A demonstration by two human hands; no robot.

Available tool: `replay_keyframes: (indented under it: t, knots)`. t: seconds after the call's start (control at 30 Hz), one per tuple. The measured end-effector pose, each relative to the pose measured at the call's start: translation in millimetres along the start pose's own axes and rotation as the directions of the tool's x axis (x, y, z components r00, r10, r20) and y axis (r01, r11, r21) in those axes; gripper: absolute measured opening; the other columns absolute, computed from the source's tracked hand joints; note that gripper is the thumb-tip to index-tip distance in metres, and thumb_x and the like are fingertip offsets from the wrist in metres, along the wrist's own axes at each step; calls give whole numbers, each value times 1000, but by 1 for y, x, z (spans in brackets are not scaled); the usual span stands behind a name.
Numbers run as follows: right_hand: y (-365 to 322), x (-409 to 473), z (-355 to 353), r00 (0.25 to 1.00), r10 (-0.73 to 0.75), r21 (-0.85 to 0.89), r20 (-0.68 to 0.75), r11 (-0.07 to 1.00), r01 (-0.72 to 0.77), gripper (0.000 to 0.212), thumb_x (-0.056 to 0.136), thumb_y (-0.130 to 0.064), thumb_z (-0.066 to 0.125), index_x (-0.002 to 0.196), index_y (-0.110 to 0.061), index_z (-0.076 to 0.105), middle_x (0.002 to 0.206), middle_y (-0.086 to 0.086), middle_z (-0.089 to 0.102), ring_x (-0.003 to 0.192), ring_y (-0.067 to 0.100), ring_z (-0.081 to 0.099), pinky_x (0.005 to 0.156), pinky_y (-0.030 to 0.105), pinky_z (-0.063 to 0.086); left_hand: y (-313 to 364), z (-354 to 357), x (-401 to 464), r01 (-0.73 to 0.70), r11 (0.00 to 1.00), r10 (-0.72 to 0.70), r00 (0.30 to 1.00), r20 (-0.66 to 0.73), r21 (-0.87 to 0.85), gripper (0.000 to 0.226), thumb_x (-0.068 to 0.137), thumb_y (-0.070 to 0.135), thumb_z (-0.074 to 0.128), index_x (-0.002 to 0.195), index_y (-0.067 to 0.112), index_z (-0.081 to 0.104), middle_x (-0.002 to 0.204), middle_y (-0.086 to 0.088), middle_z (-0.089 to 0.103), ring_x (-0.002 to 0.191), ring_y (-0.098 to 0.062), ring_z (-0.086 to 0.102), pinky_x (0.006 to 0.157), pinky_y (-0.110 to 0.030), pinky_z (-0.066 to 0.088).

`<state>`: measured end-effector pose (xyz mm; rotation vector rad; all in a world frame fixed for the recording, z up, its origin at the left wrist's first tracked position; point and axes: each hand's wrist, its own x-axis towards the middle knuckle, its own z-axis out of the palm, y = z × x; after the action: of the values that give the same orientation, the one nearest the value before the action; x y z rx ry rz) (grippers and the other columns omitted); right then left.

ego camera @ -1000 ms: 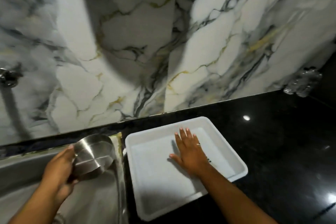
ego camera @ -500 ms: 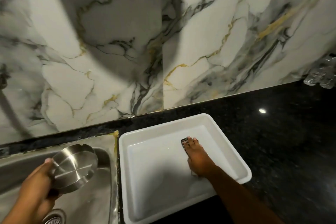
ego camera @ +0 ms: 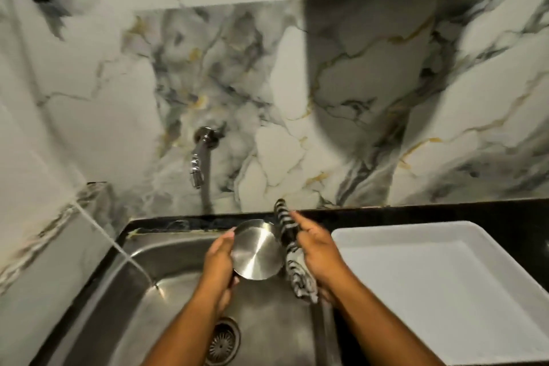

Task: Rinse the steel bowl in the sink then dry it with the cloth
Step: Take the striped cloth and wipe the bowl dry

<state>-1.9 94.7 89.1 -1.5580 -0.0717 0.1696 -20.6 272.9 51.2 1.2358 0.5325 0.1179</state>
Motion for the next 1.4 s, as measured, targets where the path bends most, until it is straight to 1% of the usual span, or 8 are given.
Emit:
replay_keyframes:
  t: [0.17,0.27,0.4,0.73,0.93,1.1,1.2,1.4]
  knots:
    - [5,-15,93,998,-49,-189,50,980,58,42,97,1,44,133,-16,59,123,-16,63,99,-22,56,89,0,44,21,-32,9,-29,986,51,991,127,-165,28,99,19,46,114,11,68,103,-12,77,91,-24,73,65,-28,58]
    - [8,-21,127,983,-85,-454,164,878,151,53,96,0,41,148,-10,39,155,6,39,144,13,34,120,24,23,29,-47,11,-17,984,53,979,197,-179,25,99,13,46,111,17,68,99,-12,77,90,-24,74,64,-27,58]
    - [18,-23,151,933,-76,-641,352,707,299,69,92,-2,40,156,-13,15,165,9,6,152,19,0,120,23,-1,39,-69,18,-38,994,62,972,228,-106,23,97,13,50,108,21,69,88,-8,78,81,-20,74,63,-24,58]
    - [-5,-46,153,699,258,-745,667,247,620,39,92,-6,51,129,-10,61,124,19,66,109,35,60,90,36,46,37,-109,35,-441,808,301,879,370,392,12,88,19,67,90,28,74,90,10,74,89,-1,68,71,-7,49]
    - [-24,-37,143,643,457,-612,615,-238,754,38,87,-6,63,124,-11,63,124,16,66,112,37,62,90,41,51,40,-104,45,-387,722,136,892,430,574,18,89,24,66,83,12,77,79,-8,76,71,-13,64,62,-20,48]
    - [-20,-23,99,423,77,-312,903,-561,767,40,103,-14,36,139,-7,53,146,16,51,138,35,44,110,46,43,73,-100,52,-200,714,-154,890,429,671,29,90,32,62,66,18,70,59,5,69,59,-11,63,57,-21,47]
    - [-8,-15,100,327,56,-237,943,-576,782,42,102,-14,41,142,-5,46,150,18,45,140,36,40,112,49,39,87,-89,50,-173,700,-264,838,477,692,29,90,35,61,69,17,69,62,0,69,60,-14,64,60,-24,50]
    - [3,-22,109,613,195,-409,766,-588,698,55,103,-20,35,152,-3,19,161,20,19,149,36,17,120,49,15,90,-74,47,-356,515,-228,820,525,780,36,89,39,62,59,19,67,56,8,65,61,-9,58,62,-24,45]
